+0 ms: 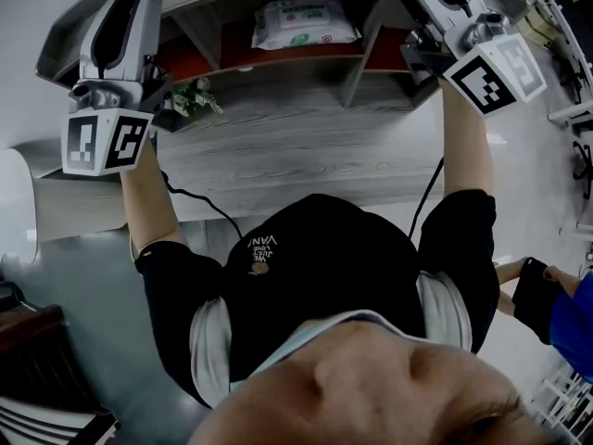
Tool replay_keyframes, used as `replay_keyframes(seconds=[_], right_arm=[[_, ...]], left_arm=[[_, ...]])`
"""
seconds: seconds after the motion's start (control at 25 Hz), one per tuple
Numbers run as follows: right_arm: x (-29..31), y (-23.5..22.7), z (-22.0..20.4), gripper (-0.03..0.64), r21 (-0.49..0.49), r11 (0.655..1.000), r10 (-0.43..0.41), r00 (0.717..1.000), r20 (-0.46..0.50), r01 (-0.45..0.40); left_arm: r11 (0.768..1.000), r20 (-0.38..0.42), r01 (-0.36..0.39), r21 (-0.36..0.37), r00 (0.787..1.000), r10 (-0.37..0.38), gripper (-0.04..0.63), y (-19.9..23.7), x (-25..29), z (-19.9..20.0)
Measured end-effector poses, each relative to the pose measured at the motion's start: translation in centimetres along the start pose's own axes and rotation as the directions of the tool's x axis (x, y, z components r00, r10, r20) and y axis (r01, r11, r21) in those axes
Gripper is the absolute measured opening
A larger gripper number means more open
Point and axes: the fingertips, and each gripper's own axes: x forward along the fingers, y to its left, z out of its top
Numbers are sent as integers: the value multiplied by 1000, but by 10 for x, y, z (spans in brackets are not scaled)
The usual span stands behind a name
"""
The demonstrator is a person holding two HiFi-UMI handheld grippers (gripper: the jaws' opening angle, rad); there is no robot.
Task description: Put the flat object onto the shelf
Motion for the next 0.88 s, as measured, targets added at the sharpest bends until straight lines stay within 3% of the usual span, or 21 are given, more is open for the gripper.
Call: replay_keyframes(seconds=[0.88], right_arm=[[-42, 15, -22, -1, 79, 996, 48, 998, 45, -52]], left_arm=[[990, 1, -111, -91, 994, 112, 2, -45, -36, -16]])
